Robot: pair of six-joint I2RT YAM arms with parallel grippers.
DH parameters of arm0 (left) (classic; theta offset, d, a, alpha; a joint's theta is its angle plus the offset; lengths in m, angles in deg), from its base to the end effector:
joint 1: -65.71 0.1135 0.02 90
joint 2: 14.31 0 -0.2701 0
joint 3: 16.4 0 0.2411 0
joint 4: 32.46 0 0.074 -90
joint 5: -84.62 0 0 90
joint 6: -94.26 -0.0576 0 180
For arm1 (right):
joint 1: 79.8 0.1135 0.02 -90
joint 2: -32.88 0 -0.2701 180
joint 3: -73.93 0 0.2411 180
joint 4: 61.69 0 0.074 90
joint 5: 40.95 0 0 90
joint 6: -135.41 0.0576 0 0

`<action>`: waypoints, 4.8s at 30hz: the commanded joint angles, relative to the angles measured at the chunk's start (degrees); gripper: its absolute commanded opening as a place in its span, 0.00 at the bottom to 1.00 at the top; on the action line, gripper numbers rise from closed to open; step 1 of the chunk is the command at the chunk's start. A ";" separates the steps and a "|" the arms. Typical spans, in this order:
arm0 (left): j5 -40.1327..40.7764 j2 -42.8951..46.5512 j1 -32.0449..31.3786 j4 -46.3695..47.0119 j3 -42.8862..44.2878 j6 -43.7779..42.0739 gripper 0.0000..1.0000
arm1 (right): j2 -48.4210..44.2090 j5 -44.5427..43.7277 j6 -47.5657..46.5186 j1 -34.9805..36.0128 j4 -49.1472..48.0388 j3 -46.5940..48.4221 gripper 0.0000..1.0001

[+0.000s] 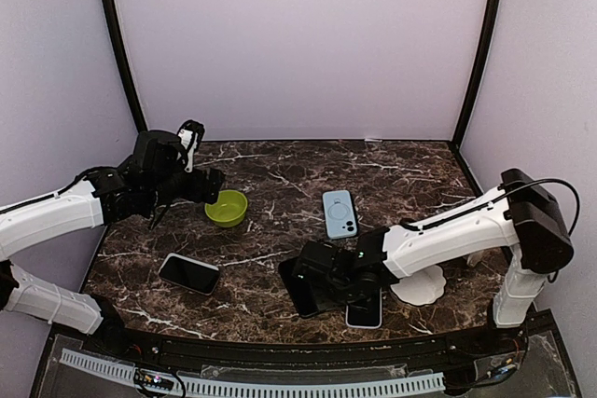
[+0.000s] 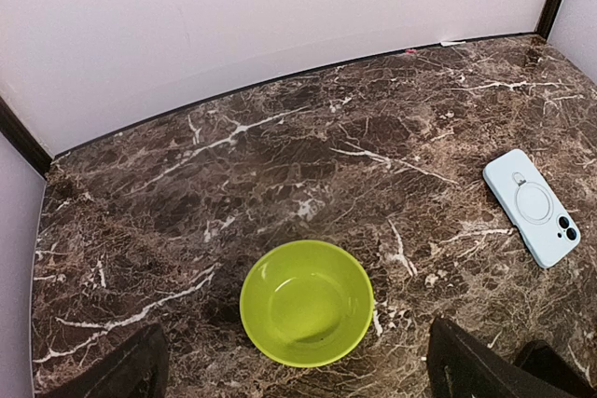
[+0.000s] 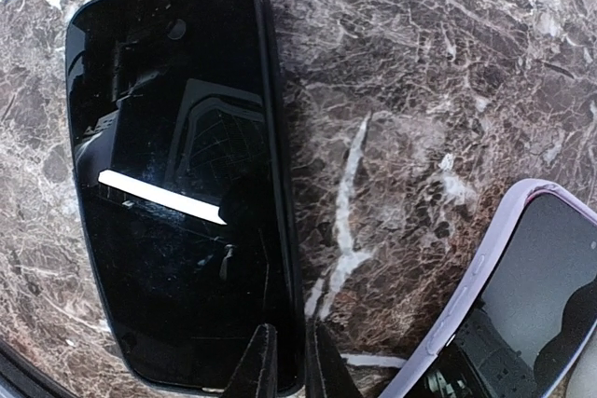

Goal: Put the phone into the phone case
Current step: Pick up the phone with the phone case at the center of the board, then pass from the right arm to the left, then press the top right corner of the phone case.

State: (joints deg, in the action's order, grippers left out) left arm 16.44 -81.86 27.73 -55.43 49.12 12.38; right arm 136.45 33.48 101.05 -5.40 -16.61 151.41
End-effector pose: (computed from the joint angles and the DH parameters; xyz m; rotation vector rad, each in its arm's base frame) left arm 0.2286 -0.1513 0.3007 0.2727 1.9578 -0.1414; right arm 0.1068 0.3250 0.1475 -0.3864 2.7211 0.2544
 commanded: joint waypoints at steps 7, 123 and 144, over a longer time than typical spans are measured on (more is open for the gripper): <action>-0.27 0.42 0.39 1.17 -1.01 -0.47 0.99 | 6.11 -1.75 -0.59 1.39 9.16 1.78 0.16; -74.11 8.22 -9.39 41.79 -15.35 7.23 0.00 | -32.93 23.73 -43.95 -0.62 -35.73 -4.92 0.50; -74.64 8.82 -9.63 42.54 -15.65 7.48 0.00 | -30.88 25.48 -42.10 -2.23 -35.86 -4.03 0.00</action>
State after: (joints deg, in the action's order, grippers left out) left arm -57.65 -75.11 18.29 -16.98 32.88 19.77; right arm 105.72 57.21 59.35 -7.20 -50.40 146.97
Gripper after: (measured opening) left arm 0.073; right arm 0.151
